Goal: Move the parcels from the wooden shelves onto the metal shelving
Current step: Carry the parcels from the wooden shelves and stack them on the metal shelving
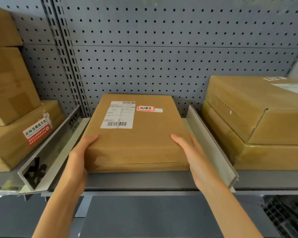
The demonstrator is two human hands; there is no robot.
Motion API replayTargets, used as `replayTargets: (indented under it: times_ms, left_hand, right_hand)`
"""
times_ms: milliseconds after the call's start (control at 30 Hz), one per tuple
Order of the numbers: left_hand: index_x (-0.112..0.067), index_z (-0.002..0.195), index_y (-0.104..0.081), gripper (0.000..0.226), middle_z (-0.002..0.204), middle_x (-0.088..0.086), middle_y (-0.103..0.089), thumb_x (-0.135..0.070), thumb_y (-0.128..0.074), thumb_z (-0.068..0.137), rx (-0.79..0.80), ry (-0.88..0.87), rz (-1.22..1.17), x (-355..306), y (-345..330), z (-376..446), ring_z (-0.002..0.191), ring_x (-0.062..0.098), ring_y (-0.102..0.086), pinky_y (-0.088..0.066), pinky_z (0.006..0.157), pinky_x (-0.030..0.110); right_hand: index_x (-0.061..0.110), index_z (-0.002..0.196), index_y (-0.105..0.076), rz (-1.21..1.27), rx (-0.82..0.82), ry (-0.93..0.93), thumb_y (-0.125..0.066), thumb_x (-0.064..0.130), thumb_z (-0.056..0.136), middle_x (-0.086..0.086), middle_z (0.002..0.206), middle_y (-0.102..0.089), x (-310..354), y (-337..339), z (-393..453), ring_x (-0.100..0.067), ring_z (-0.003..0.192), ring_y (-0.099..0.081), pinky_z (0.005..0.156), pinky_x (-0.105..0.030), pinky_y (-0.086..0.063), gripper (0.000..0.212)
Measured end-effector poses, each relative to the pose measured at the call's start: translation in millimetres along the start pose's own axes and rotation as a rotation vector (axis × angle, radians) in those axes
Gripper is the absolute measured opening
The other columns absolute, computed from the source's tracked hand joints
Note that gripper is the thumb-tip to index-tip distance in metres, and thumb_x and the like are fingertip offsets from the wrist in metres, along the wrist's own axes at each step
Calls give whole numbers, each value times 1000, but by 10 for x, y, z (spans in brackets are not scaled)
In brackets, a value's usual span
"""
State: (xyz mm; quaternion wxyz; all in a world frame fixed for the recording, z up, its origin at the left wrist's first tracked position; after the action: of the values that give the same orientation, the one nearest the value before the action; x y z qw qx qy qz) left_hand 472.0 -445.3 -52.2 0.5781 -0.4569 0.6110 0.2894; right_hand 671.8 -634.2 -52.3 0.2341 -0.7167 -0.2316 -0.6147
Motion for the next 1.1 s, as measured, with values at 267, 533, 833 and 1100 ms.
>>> replayTargets:
  times_ms: [267,533,833,1100]
  left_hand:
    - [-26,89,-61,11,89,0,-66,-37,-59,85,-14,11,53,-12,66,145,83,17,-58,-41,82,35]
    - [-27,91,-61,25,98,3,-66,-45,-66,75,28,48,122,5,113,208,92,22,-59,-41,94,41]
    - [-30,96,-62,32,107,2,-65,-51,-66,71,35,26,124,-21,128,241,99,21,-59,-44,89,38]
    - [-22,138,-48,50,137,0,-52,-30,-61,90,-32,-387,349,-537,180,-2,120,13,-49,-37,97,27]
  right_hand:
    - [37,135,-45,-1,-58,-11,-63,42,85,17,121,-60,-37,-73,15,-5,111,-54,88,-28,-42,53]
    - [36,129,-49,-5,-91,-66,-62,43,86,18,112,-59,-42,-52,14,-3,102,-53,85,-30,-38,45]
    - [34,126,-47,-76,-126,-100,-61,46,86,15,109,-57,-8,-38,-1,-6,101,-53,89,-32,-40,44]
    - [25,139,-43,-182,-203,77,-64,38,88,14,122,-52,279,28,-182,-3,104,-48,82,-21,-37,56]
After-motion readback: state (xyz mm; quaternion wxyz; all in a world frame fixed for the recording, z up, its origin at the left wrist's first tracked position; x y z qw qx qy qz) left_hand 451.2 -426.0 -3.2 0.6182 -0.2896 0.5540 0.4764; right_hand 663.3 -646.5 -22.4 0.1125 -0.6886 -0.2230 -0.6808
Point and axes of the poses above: each hand's wrist, its own z-axis towards the middle knuckle, its own y-axis out of the back of the hand, x = y × z, the point moved 9 cm from there along z, towards the middle knuckle
